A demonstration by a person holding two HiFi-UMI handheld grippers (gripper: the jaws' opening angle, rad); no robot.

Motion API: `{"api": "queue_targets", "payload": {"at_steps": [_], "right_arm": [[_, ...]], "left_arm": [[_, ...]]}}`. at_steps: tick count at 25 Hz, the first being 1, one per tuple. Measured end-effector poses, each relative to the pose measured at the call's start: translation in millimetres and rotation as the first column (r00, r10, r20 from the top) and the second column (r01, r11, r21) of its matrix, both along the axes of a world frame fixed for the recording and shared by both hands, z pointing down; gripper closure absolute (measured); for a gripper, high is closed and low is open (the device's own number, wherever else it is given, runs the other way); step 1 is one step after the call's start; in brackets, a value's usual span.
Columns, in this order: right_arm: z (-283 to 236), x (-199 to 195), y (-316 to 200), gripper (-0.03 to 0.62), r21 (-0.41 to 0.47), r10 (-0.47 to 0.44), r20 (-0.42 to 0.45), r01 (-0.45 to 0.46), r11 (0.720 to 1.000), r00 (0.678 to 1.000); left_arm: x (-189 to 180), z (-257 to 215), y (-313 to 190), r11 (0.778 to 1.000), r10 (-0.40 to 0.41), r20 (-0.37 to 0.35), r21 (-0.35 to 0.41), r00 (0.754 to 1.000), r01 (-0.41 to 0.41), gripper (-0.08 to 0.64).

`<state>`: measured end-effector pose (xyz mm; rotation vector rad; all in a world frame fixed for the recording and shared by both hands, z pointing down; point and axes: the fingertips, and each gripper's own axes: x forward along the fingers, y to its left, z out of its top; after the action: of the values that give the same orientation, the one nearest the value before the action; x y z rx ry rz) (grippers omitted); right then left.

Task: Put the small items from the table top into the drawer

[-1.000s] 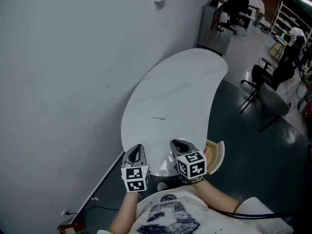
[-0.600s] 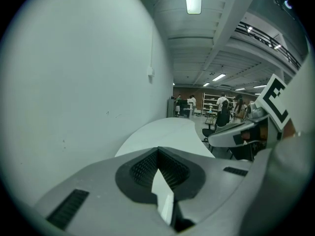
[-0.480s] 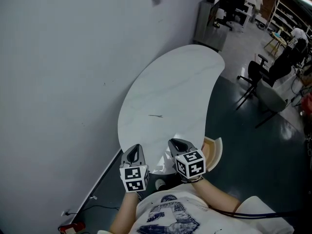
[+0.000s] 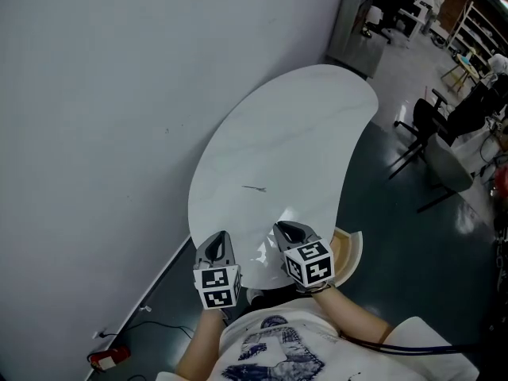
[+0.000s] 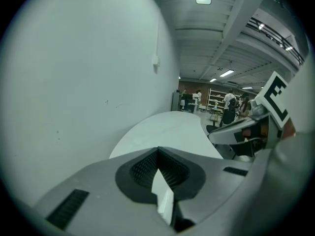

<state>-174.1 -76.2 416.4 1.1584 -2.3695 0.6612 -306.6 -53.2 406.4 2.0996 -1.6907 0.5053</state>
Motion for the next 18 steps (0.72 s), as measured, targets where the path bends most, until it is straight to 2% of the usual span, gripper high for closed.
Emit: {"api": "queue_targets", "payload": {"at_steps": [7, 15, 18], "right_arm": [[13.7, -3.6, -38.5, 0.551, -0.027, -0.063, -0.008, 0.063, 0.998, 0.998], [34.0, -14.8, -75.5, 0.546, -0.057, -0.145, -0.017, 0.144, 0.988, 0.989], [42.5, -20.0, -87.1, 0.517, -0.074, -0.188, -0.02, 0.186, 0.98, 0.982]], "left_arm": [[-9.7, 10.4, -32.9, 0.997, -0.07, 0.006, -0.028, 0.998, 0.07, 0.525], [-11.9, 32.1, -60.9, 0.991, -0.109, 0.011, -0.08, 0.994, 0.109, 0.525], [-11.9, 38.6, -72.5, 0.988, -0.119, 0.011, -0.095, 0.993, 0.119, 0.525]]}}
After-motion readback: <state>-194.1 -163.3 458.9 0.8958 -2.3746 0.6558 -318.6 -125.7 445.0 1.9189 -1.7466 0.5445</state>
